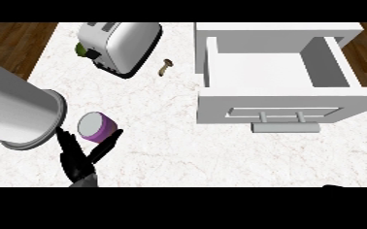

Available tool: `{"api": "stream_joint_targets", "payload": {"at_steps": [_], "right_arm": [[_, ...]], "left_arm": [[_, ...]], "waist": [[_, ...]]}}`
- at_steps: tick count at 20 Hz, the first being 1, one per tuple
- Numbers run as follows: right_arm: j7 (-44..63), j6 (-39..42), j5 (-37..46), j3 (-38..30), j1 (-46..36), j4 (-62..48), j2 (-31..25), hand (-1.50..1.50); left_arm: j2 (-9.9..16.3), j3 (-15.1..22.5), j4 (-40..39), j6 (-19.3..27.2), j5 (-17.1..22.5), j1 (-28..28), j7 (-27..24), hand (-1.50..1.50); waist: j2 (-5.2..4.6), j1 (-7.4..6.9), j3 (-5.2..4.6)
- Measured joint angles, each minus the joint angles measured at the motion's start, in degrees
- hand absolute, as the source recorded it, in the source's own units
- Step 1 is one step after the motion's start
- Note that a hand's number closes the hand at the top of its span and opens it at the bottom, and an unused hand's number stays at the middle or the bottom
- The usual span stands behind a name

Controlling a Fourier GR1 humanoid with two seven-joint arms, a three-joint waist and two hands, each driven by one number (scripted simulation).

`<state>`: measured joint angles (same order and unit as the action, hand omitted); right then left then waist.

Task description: Pick up the can, place it into the drawer and close the drawer

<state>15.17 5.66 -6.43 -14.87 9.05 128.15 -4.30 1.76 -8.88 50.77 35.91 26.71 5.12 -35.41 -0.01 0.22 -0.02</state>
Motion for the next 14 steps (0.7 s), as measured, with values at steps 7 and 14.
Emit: {"api": "stream_joint_targets", "payload": {"at_steps": [7, 14], "right_arm": [[1.8, 0.4, -0.9, -1.7, -0.9, 1.1, -0.7, -1.5], [1.6, 1.1, -2.3, -3.4, -1.1, 0.8, -0.9, -1.5]], "left_arm": [[1.2, -1.2, -6.6, -3.4, 0.0, 5.3, -2.0, -1.5], [3.4, -3.4, -17.0, -11.8, 0.6, 12.4, -5.1, 1.5]], "waist": [[0.0, 0.07, 0.01], [-0.03, 0.32, 0.03]]}}
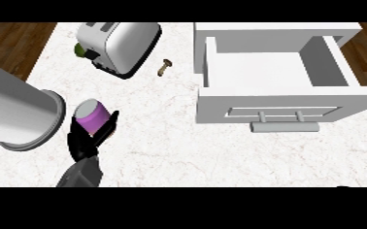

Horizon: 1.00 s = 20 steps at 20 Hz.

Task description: Pick up the can, place it into the drawer and close the drawer

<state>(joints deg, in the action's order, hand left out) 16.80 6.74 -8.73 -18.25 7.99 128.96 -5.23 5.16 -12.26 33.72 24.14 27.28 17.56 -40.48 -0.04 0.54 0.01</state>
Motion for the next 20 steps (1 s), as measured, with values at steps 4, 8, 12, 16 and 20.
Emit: {"api": "stream_joint_targets", "payload": {"at_steps": [4, 8, 12, 16, 20], "right_arm": [[-0.4, -0.2, 1.6, 1.0, 0.0, 0.6, 0.8, -1.5], [-1.6, -0.1, 2.7, 1.0, -0.6, -0.6, 0.8, -1.5], [-1.8, 0.1, 3.0, 1.2, -1.3, -1.4, 0.6, -1.5], [-1.0, -0.4, 3.0, 1.4, -2.4, -1.1, 0.5, -1.5], [-1.6, -0.6, 3.8, 1.4, -1.6, -0.6, 1.0, -1.5]], "left_arm": [[0.4, -0.6, -3.3, -3.0, 0.1, 2.9, -1.5, 1.5], [0.7, -0.7, -5.8, -5.3, -0.3, 5.4, -2.9, 1.5], [0.6, 3.9, -8.1, -10.9, -4.0, 8.7, -1.1, 1.5], [0.8, 8.2, -9.9, -17.5, -7.3, 13.0, 1.5, 1.5], [0.7, 8.9, -11.5, -21.2, -8.4, 16.7, 2.0, 1.5]], "waist": [[-0.01, -0.06, -0.02], [-0.05, -0.02, -0.03], [-0.23, 0.62, -0.07], [-0.31, 0.92, -0.09], [-0.22, 0.64, -0.07]]}}
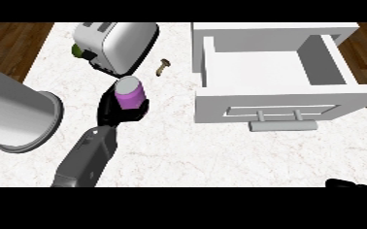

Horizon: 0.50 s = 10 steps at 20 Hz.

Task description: Pick up the can, place it into the drawer and close the drawer

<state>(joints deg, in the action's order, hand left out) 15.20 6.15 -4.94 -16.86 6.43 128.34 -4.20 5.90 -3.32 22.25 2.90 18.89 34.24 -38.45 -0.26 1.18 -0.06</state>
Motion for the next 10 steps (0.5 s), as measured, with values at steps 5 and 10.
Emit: {"api": "stream_joint_targets", "payload": {"at_steps": [5, 10], "right_arm": [[0.2, 0.1, -0.1, -0.4, 1.0, 1.1, 0.2, -1.5], [1.9, -0.5, 0.0, -1.2, 0.4, 2.2, -0.3, -1.5]], "left_arm": [[-1.7, 1.4, 3.3, 0.1, -1.2, 2.9, 3.8, 1.5], [-1.9, 3.9, 11.1, 2.3, -2.9, 5.4, 11.5, 1.5]], "waist": [[0.21, -0.52, 0.04], [0.43, -1.09, 0.08]]}}
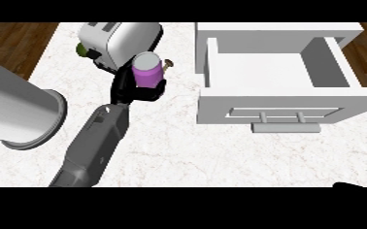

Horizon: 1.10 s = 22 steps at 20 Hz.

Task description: Pick up the can, place it into the drawer and close the drawer

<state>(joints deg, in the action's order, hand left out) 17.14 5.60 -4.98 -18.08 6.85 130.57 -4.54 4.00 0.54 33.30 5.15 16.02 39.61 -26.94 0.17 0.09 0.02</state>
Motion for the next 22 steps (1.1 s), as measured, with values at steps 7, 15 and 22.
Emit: {"api": "stream_joint_targets", "payload": {"at_steps": [7, 15, 22], "right_arm": [[1.0, -0.5, 0.0, -0.9, -1.3, -0.5, -0.8, -1.5], [2.0, -1.0, 1.0, -0.3, -2.5, -0.2, -0.9, -1.5], [1.0, -0.6, 1.0, -0.4, -2.7, -1.3, -1.0, -1.5]], "left_arm": [[-1.3, 3.5, 13.8, 4.1, -1.4, 3.4, 14.4, 1.5], [-3.2, 5.0, 21.8, 10.6, -3.3, 12.5, 28.2, 1.5], [-3.7, 5.9, 21.1, 14.3, -5.0, 22.1, 36.1, 1.5]], "waist": [[0.14, -0.36, 0.0], [-0.03, 0.11, 0.0], [-0.17, 0.59, 0.0]]}}
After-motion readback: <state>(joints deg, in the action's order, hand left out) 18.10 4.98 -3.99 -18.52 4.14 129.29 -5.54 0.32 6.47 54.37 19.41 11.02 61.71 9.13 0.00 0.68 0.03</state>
